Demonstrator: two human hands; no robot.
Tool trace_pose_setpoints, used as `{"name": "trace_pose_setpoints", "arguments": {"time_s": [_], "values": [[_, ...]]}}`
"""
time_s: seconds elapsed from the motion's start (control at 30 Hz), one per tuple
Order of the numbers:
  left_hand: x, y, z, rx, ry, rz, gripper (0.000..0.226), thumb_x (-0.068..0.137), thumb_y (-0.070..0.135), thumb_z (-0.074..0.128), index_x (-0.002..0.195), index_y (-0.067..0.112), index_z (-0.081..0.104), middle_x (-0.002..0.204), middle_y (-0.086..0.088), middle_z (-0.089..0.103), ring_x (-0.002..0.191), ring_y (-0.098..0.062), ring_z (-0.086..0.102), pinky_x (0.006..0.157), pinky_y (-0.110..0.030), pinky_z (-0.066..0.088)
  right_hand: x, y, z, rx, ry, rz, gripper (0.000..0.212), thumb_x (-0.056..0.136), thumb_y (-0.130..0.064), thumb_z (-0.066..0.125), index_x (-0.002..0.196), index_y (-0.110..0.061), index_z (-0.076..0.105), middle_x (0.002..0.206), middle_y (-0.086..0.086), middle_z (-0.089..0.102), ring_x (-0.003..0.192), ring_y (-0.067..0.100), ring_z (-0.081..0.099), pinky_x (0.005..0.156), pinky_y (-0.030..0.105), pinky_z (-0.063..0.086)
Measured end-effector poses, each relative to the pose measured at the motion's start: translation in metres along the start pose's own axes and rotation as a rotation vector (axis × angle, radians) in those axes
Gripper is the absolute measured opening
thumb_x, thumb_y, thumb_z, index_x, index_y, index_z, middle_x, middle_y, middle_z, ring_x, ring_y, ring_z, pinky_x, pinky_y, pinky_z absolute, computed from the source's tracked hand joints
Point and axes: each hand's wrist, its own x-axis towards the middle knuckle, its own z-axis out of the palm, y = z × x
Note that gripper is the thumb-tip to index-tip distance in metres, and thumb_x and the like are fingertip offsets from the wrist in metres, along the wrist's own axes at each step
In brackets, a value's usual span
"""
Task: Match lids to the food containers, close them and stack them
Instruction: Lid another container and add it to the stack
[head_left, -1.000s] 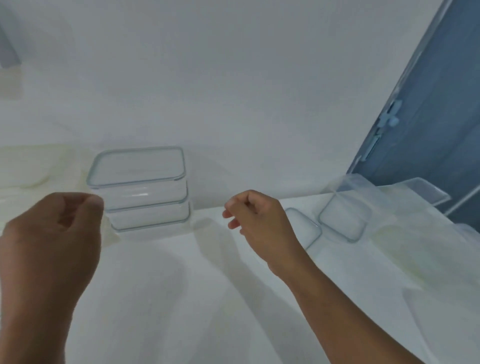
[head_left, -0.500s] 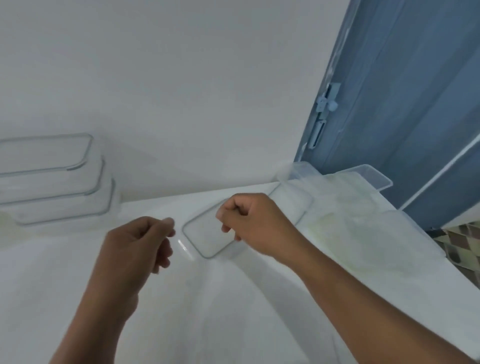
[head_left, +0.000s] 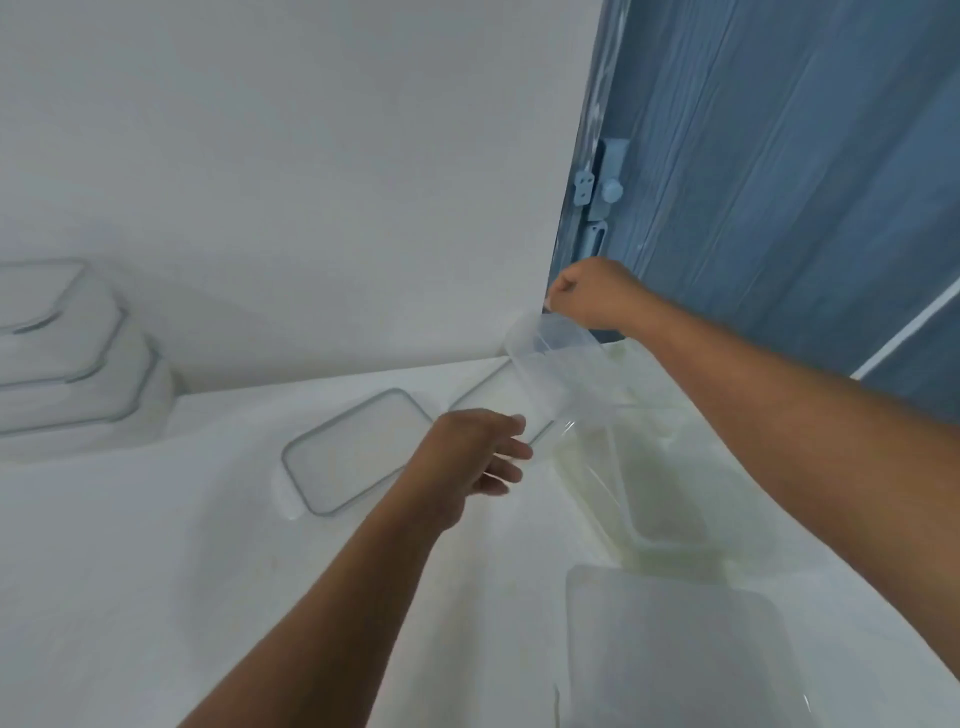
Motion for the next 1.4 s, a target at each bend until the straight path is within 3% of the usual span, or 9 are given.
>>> {"name": "trace_pose_setpoints", "arguments": {"time_s": [0.13,0.27,0.47,0.63,0.73,0.93,1.1,1.3,1.4], "values": [[0.029,0.007,0.037,-0.172,-0.050,-0.118,0.029,0.099,0.032,0.065,0.115,0.008,0.063,0.107,-0.019,0.076,0.071,-0.028,0.070,0.061,-0.032,0.055,0.034,0.015,0.013,-0.249,-0.171,-0.074,0.058,0.099,-0.055,0.049,0.148,-0.025,0.046,0.155,0.001,0.044,0.139,0.027,0.042,0.111,0.039,0.035],[0.044,0.009,0.055,-0.258,-0.046,-0.184,0.038,0.099,0.037,0.065,0.120,0.006,0.056,0.114,-0.026,0.070,0.072,-0.032,0.072,0.061,-0.034,0.056,0.051,0.027,0.035,-0.344,-0.287,-0.058,0.079,0.093,-0.072,0.043,0.158,-0.032,0.022,0.165,0.003,0.025,0.150,0.032,0.026,0.120,0.051,0.023],[0.058,0.008,0.073,-0.571,-0.030,-0.193,0.053,0.094,0.023,0.073,0.133,0.001,0.045,0.117,-0.038,0.055,0.087,-0.048,0.074,0.082,-0.048,0.063,0.057,0.032,0.049,-0.275,-0.277,-0.072,0.090,0.083,-0.076,0.055,0.154,-0.031,0.024,0.151,0.010,0.045,0.136,0.032,0.044,0.107,0.041,0.040],[0.055,0.008,0.076,-0.681,0.012,-0.178,0.044,0.093,0.014,0.074,0.128,0.000,0.051,0.121,-0.039,0.049,0.102,-0.050,0.067,0.089,-0.052,0.061,0.044,0.034,0.058,-0.371,-0.276,-0.024,0.097,0.076,-0.090,0.045,0.156,-0.045,0.017,0.168,0.007,0.003,0.153,0.037,0.000,0.117,0.063,0.010],[0.040,0.005,0.069,-0.681,0.063,-0.150,0.037,0.093,0.010,0.071,0.125,-0.002,0.058,0.113,-0.030,0.051,0.103,-0.046,0.064,0.092,-0.051,0.060,0.035,0.024,0.064,-0.364,-0.252,-0.035,0.096,0.072,-0.093,0.045,0.153,-0.043,0.030,0.167,0.008,0.008,0.153,0.034,0.000,0.117,0.064,0.011],[-0.008,0.007,0.025,-0.703,0.098,-0.045,0.017,0.094,0.004,0.066,0.109,-0.004,0.064,0.105,-0.030,0.059,0.103,-0.047,0.068,0.101,-0.050,0.055,0.006,-0.021,0.050,-0.286,-0.079,-0.053,0.092,0.070,-0.092,0.050,0.144,-0.038,0.042,0.158,0.009,0.027,0.149,0.034,0.012,0.115,0.059,0.016],[-0.060,0.013,-0.026,-0.693,0.202,0.066,0.015,0.094,0.001,0.064,0.107,-0.007,0.063,0.111,-0.030,0.064,0.101,-0.041,0.072,0.092,-0.044,0.061,-0.039,-0.077,0.030,-0.123,0.087,-0.072,0.088,0.074,-0.087,0.054,0.138,-0.027,0.045,0.144,0.007,0.041,0.140,0.031,0.030,0.113,0.055,0.027],[-0.125,-0.006,-0.118,-0.766,0.384,0.204,0.010,0.094,-0.004,0.059,0.086,-0.003,0.064,0.082,-0.019,0.069,0.091,-0.035,0.071,0.087,-0.044,0.061,-0.136,-0.133,0.047,0.531,0.176,-0.143,0.070,0.067,-0.053,0.088,0.114,-0.021,0.048,0.116,-0.007,0.050,0.109,0.011,0.050,0.084,0.027,0.044],[-0.149,-0.022,-0.162,-0.805,0.461,0.218,0.009,0.098,0.009,0.060,0.092,0.004,0.062,0.076,-0.012,0.072,0.086,-0.032,0.072,0.080,-0.046,0.064,-0.181,-0.138,0.076,0.712,0.067,-0.183,0.079,0.066,-0.027,0.094,0.129,-0.027,0.047,0.133,-0.012,0.048,0.124,-0.001,0.047,0.099,0.020,0.044]]}}
